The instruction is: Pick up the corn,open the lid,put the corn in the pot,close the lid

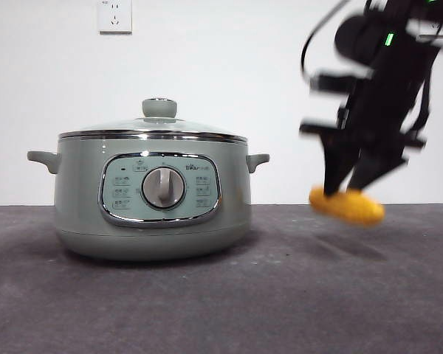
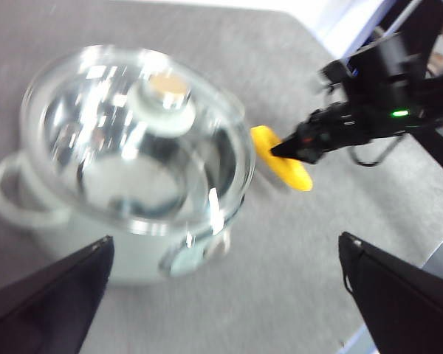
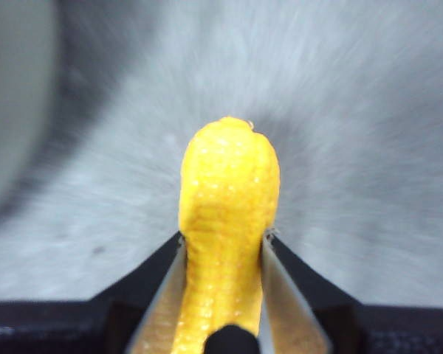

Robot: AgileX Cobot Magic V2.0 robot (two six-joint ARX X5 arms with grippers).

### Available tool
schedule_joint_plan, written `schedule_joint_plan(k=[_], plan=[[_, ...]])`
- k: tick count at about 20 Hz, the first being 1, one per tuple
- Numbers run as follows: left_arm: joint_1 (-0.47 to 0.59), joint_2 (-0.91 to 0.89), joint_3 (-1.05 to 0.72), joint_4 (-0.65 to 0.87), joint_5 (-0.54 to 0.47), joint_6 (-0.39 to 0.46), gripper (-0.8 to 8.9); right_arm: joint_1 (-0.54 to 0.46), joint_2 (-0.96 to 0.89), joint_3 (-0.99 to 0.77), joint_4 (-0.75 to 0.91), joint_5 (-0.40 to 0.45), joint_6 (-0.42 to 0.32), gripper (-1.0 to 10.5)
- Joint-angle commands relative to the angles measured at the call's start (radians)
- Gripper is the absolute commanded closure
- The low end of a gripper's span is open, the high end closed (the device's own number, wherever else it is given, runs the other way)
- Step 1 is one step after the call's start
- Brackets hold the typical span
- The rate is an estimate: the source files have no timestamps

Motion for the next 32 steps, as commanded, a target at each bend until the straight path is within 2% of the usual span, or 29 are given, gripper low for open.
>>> schedule_joint_plan(k=[1,5,10,14,17,23,30,32], plan=[[-0.029,0.037,0.000,0.091,0.003,0.002,2.84,-0.001,-0.130,0.002,-0.045,-0.003,0.011,9.6],[-0.101,0.166,0.000,0.262,-0.032,0.001,2.84,0.000,-0.365,0.002,-0.127,-0.006,0.011,9.6],[-0.200,0.361,0.005,0.443,-0.192,0.015,2.84,0.000,-0.609,0.003,-0.223,-0.060,0.019,9.6],[-0.269,0.512,0.078,0.478,-0.367,0.089,2.84,0.000,-0.720,0.003,-0.314,-0.092,0.038,9.6],[-0.311,0.618,0.154,0.481,-0.439,0.122,2.84,0.000,-0.755,0.003,-0.360,-0.101,0.038,9.6],[-0.333,0.754,0.208,0.504,-0.450,0.121,2.84,0.000,-0.760,0.003,-0.399,-0.101,0.037,9.6],[-0.335,0.807,0.208,0.521,-0.450,0.109,2.88,0.000,-0.760,0.003,-0.398,-0.101,0.034,9.6],[-0.335,0.807,0.208,0.522,-0.449,0.109,4.47,0.000,-0.758,0.003,-0.398,-0.101,0.034,9.6]])
